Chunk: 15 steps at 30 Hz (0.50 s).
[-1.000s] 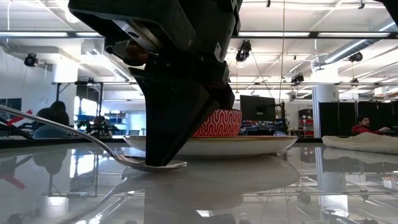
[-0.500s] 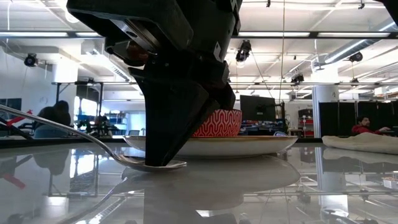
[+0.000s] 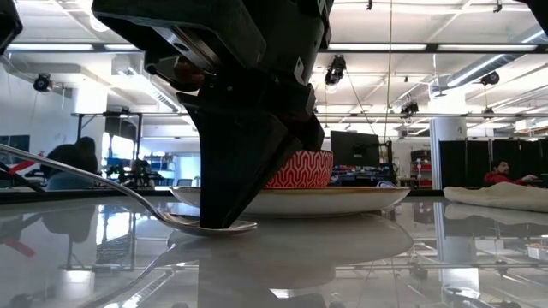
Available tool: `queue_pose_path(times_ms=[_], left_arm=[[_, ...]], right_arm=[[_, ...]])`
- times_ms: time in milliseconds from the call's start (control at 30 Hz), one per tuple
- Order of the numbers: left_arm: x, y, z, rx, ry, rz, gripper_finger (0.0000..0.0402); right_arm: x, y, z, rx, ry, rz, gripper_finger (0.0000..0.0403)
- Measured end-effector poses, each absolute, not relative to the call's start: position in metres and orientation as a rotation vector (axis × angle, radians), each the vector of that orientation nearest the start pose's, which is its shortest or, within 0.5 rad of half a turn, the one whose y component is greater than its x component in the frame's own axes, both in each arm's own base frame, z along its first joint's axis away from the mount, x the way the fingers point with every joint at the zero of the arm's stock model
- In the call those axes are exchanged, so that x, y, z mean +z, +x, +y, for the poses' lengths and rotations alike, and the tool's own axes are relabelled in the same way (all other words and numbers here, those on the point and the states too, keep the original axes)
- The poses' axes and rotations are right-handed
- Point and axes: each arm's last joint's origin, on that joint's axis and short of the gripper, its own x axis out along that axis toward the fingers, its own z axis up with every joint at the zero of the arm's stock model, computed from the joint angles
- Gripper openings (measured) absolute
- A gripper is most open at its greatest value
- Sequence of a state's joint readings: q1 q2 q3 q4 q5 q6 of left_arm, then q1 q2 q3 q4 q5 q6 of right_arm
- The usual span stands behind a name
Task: Set table place
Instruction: Put the spoon into the blue bowl
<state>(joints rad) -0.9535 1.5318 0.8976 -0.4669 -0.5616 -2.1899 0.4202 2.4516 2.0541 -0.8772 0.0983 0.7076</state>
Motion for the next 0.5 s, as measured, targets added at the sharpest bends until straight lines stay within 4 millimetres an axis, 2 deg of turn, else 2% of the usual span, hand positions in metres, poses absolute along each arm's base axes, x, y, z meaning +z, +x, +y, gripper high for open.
queue_pose_path(times_ms=[200,500], left_arm=[[0.178,0.177,-0.219,0.476,-1.425,0.624,0.0141],[0.175,0.178,-0.224,0.445,-1.454,0.688,0.0141]], right_arm=[[0.14,0.459,0.202,-0.171,0.28,1.253,0.0008],[0.14,0.459,0.201,-0.169,0.275,1.252,0.0008]])
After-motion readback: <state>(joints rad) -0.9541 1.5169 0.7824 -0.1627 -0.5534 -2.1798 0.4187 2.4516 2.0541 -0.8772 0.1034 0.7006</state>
